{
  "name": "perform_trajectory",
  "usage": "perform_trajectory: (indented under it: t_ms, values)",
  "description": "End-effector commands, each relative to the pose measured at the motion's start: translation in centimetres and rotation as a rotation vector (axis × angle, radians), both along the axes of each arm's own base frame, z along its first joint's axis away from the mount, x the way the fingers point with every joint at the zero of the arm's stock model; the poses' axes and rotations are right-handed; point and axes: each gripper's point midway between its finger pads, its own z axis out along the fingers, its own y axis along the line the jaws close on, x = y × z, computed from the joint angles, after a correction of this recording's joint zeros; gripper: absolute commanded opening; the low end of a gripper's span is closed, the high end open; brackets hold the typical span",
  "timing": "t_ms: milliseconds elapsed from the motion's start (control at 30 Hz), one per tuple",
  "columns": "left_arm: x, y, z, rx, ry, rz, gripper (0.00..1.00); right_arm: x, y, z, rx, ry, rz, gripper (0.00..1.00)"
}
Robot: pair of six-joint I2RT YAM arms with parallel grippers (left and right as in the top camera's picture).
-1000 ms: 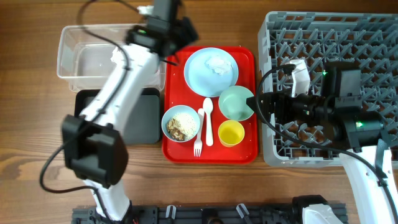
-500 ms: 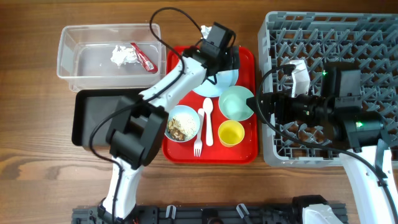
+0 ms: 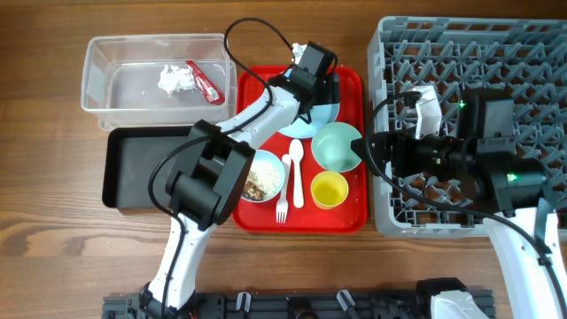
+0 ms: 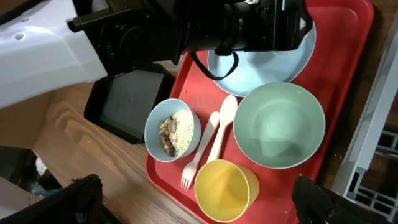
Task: Sort waste into correct bins and load items into the dishwasher rack
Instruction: 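Grasp the remaining tissue piece on the plate with the left gripper, then drop the tissue piece into the clear bin with the left gripper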
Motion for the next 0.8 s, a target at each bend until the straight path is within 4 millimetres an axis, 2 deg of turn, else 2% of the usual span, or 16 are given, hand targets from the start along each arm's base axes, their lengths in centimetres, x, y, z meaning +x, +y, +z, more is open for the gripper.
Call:
perform_trajectory:
  t_ms: [0,100,267,333,400,467,567,767]
  values:
    - [-0.3,0.3,-2.0,0.035,0.027,-0.005,0.64,0.4,-0.2,0.5,0.001,-0.003,-0.017,1.00]
    - [-0.6,0.6,-2.3,0.049,0.039,-0.002,0.41,0.4,-0.2,0.5,0.001,-0.003,-0.017,1.00]
    - [-1.1,1.2,-2.8,0.076,0.067,0.004,0.11,0.4,-0.1,0.5,0.001,-0.003,-0.017,1.00]
    - [-1.2,1.6,-2.5,0.080,0.073,0.009,0.04,0.4,-0.1,0.5,0.004,0.001,-0.021,1.00]
    - [-1.1,2.2,-1.6,0.081,0.077,0.020,0.04,0.4,-0.1,0.5,0.004,0.002,-0.021,1.00]
    - [-0.9,3.1,0.2,0.079,0.075,0.035,0.04,0.4,-0.1,0.5,0.004,0.001,-0.021,1.00]
    - [-0.5,5.0,4.3,0.063,0.055,0.070,0.04,0.4,-0.2,0.5,0.004,0.002,-0.021,1.00]
    - [-1.0,11.5,13.6,-0.015,0.027,0.242,0.04,0.4,-0.1,0.5,0.004,0.002,-0.021,1.00]
